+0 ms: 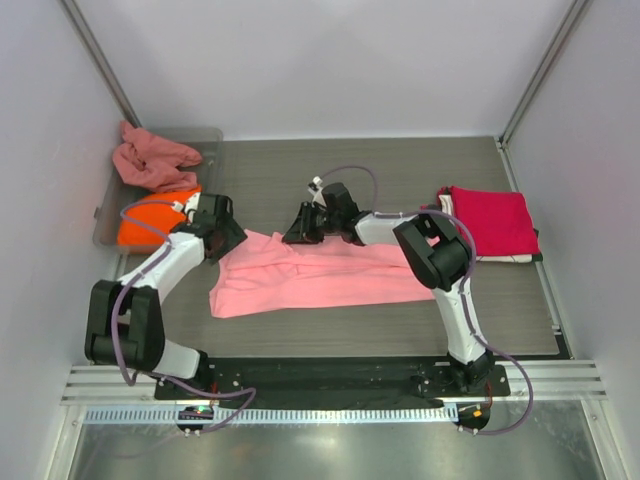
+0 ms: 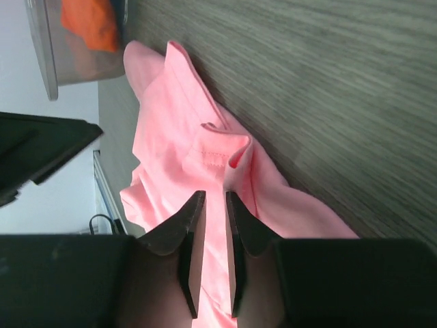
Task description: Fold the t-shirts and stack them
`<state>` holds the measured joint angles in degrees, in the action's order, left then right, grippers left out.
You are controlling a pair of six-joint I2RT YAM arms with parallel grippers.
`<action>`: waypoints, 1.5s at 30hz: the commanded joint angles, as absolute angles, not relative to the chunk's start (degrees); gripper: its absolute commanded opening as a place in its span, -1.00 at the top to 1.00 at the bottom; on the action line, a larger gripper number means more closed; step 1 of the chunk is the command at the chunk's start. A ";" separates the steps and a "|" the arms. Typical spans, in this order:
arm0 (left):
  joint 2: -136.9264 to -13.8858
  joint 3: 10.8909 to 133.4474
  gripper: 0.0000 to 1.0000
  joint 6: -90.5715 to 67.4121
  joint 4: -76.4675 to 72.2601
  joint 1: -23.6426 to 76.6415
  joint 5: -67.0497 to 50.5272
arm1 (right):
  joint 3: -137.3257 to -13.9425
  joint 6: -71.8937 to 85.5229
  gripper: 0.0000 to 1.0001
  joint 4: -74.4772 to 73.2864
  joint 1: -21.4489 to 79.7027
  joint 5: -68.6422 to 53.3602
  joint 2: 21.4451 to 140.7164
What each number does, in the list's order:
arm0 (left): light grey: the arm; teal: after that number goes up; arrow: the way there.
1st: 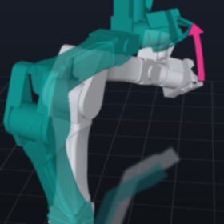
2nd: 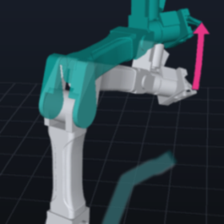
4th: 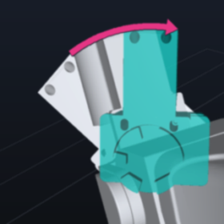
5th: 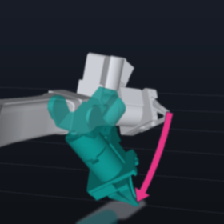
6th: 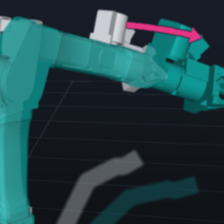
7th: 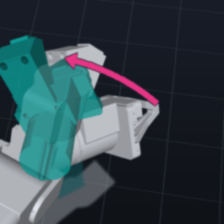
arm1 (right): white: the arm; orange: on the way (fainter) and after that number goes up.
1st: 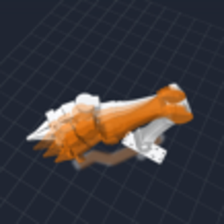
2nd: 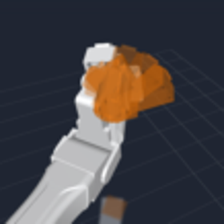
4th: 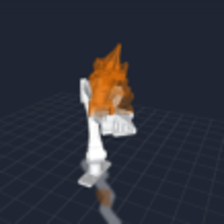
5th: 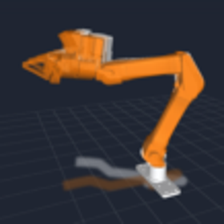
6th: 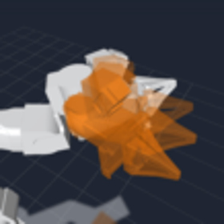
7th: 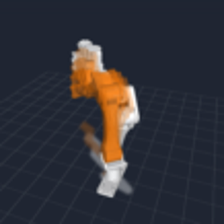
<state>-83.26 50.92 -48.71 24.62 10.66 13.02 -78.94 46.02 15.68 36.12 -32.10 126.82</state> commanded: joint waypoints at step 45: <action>-67.32 40.52 -0.43 -45.27 17.40 9.49 16.17 | -82.71 36.21 0.86 6.59 38.58 -25.92 124.03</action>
<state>-68.25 40.34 -46.22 19.59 9.63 14.63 -82.70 36.32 3.46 38.41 -23.51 125.64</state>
